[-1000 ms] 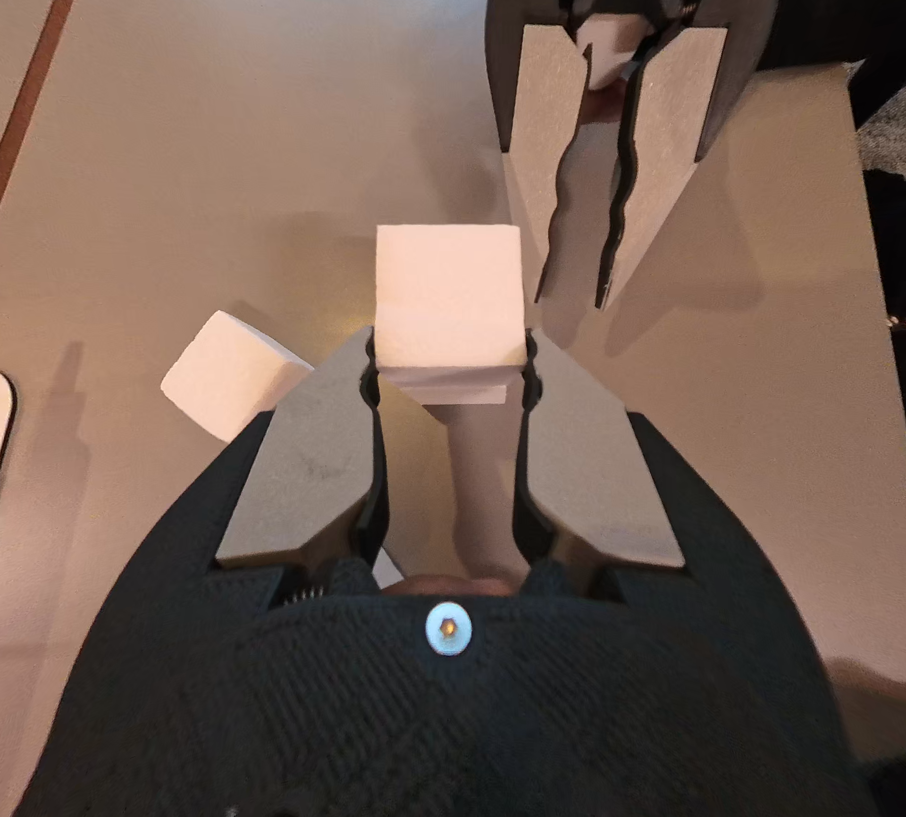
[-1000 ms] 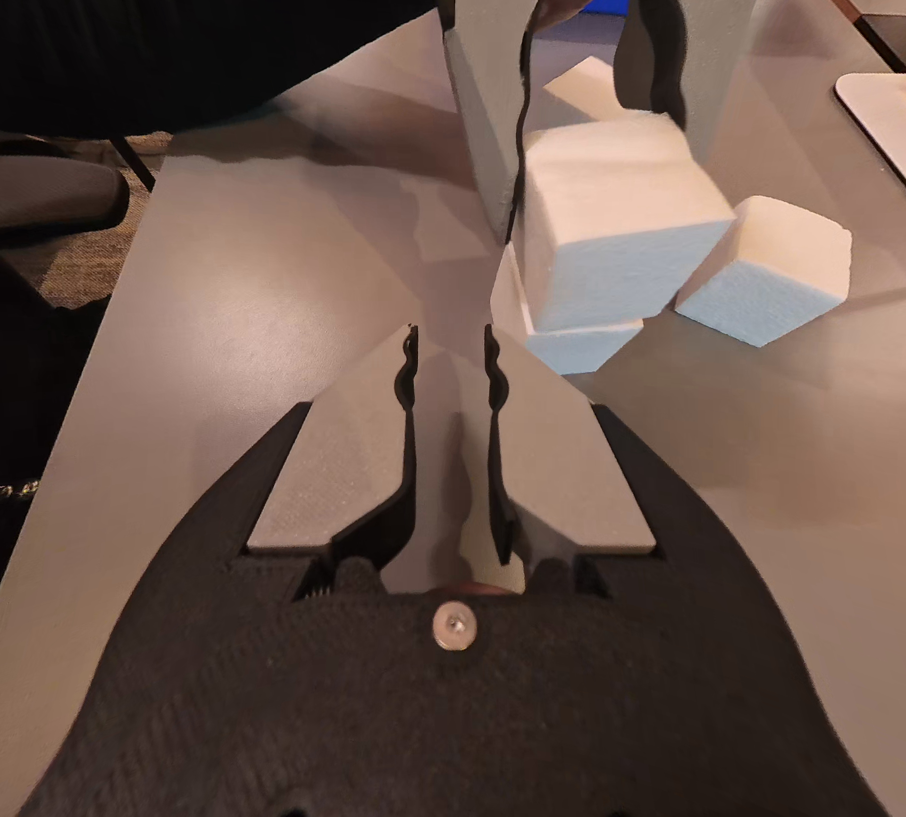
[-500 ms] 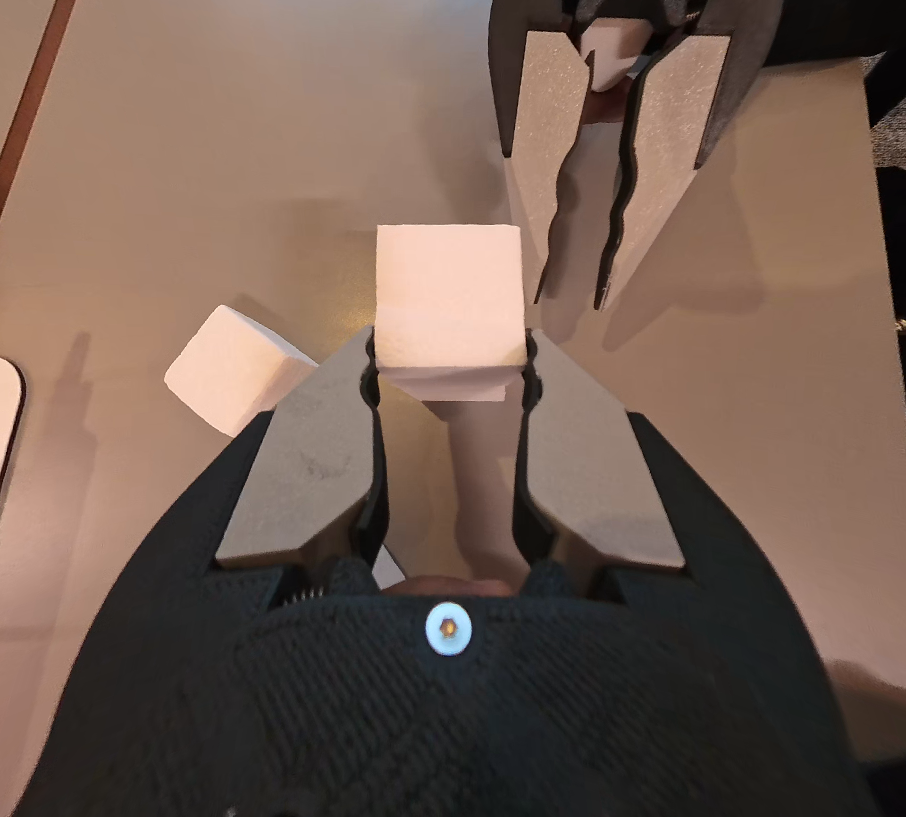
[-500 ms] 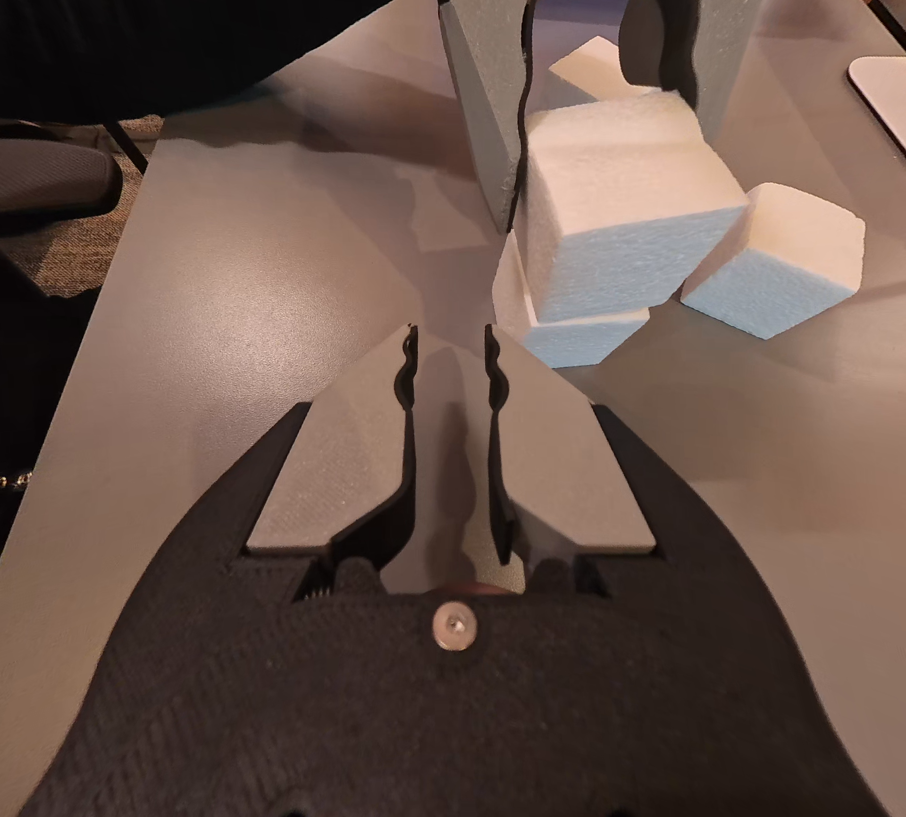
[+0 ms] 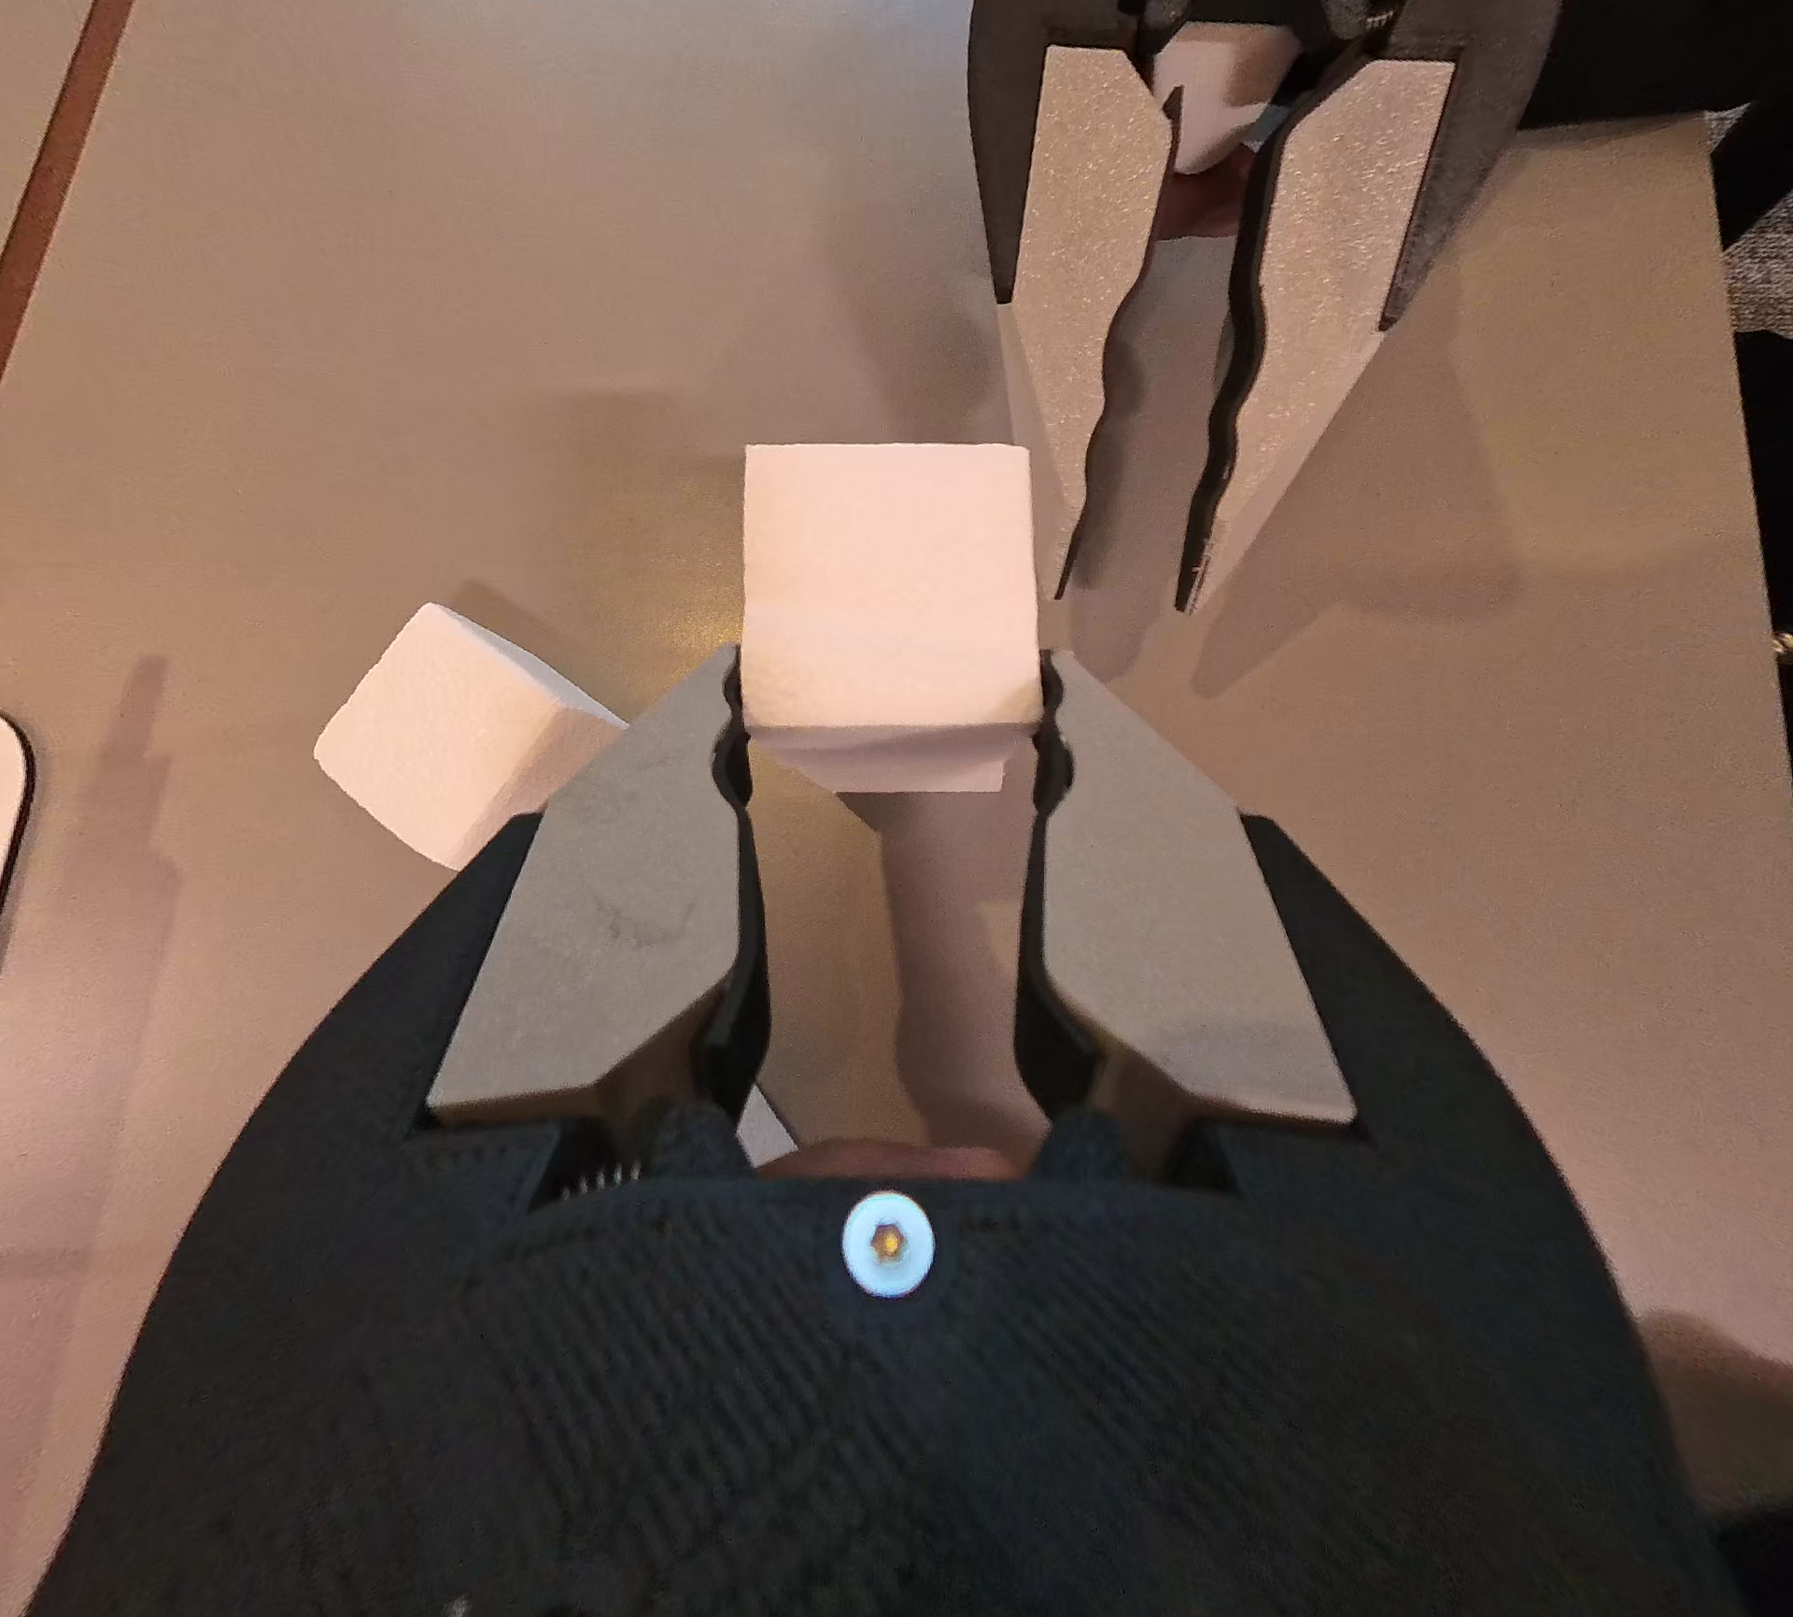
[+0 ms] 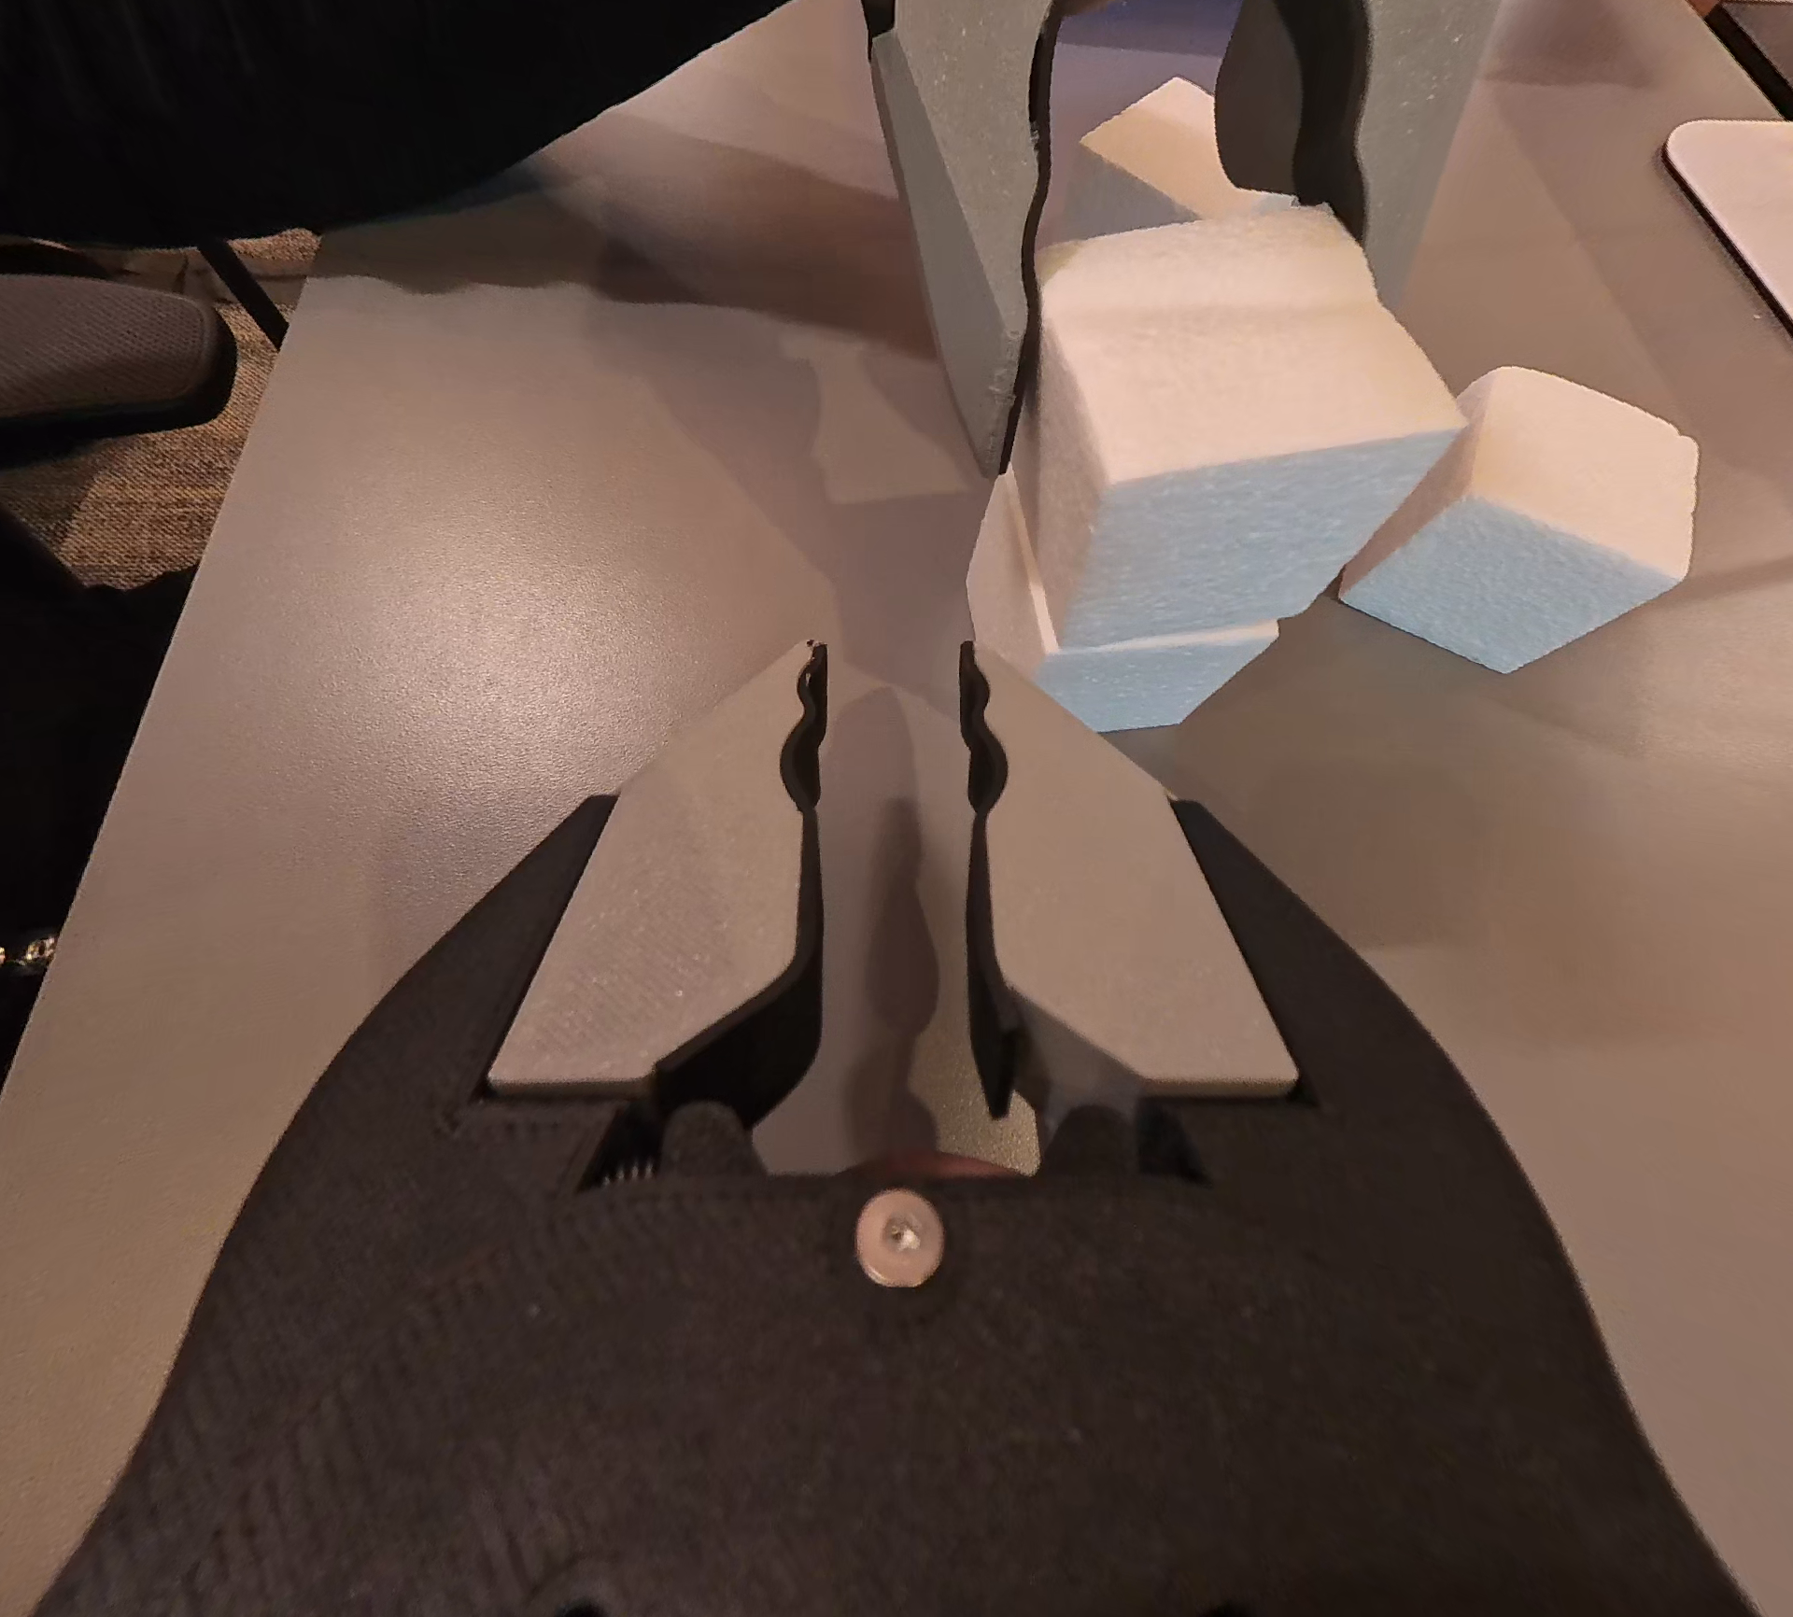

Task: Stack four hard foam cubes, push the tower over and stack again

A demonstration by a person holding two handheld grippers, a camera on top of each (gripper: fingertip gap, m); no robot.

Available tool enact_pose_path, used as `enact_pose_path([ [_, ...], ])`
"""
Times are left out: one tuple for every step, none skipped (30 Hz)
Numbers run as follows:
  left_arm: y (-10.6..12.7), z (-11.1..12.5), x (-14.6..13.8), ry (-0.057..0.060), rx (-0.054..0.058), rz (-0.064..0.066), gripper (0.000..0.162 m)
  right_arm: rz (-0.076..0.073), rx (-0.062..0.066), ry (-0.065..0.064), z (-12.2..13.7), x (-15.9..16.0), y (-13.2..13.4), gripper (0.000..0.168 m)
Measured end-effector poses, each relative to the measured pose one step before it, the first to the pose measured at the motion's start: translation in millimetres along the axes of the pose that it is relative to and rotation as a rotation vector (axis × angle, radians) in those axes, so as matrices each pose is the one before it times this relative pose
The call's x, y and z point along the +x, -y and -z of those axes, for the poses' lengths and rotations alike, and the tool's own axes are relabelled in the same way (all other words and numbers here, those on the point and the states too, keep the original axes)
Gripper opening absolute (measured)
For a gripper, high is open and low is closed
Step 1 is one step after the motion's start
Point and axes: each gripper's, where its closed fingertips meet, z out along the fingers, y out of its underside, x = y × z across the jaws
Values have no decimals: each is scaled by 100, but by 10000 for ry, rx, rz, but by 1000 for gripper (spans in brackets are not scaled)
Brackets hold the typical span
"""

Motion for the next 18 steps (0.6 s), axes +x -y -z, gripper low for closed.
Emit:
enact_pose_path([
  [9, -6, 17, -3, 2, 0, 56, 0, -2, -1, 1, 2, -3, 24],
  [9, -6, 17, -5, 2, -2, 56, 2, -5, -2, 3, -6, -7, 24],
  [18, 2, -3, 13, 4, -8, 56, 3, -4, -4, -3, 7, -14, 24],
  [19, 3, -1, 8, 9, 1, 56, -2, 1, -1, 5, 10, 8, 24],
  [7, -5, 36, -28, 4, 10, 56, 1, 2, 7, -2, -18, 4, 24],
  [-23, -22, 32, -11, -6, 3, 56, 7, 3, -1, 3, -3, 14, 24],
  [-2, -10, -15, 12, 4, 0, 56, 2, 3, -11, -2, 16, 4, 24],
  [31, -8, 11, -2, 12, 10, 56, -10, -4, 9, -10, 1, -10, 24],
  [-1, -25, 32, -19, 3, 17, 56, -5, -15, 12, -9, -21, -33, 25],
  [-8, -26, -4, -5, -3, 21, 56, 14, -11, -19, -6, 26, -18, 24],
  [-40, -29, -17, 11, -14, 16, 57, 20, -16, -16, -12, 8, -16, 24],
  [-90, -52, -7, 5, -41, 7, 57, 9, -14, 0, -19, -12, -23, 25],
  [-118, -62, -8, 8, -56, 6, 57, 1, -8, 3, -8, -13, -13, 25],
  [-119, -73, 6, 2, -52, 11, 57, 1, -9, 1, -21, 0, -18, 25],
  [-79, -73, 42, -16, -39, 12, 58, 0, -8, 3, -8, -3, -14, 25],
  [-17, -41, 21, 0, -7, 1, 58, -2, 2, 1, 7, -4, -2, 25],
  [29, -2, 30, 1, 13, 2, 59, -3, 10, -4, 13, 15, 24, 24],
  [34, 8, 50, -15, 16, 17, 61, -4, 17, -2, 24, -1, 24, 24],
])
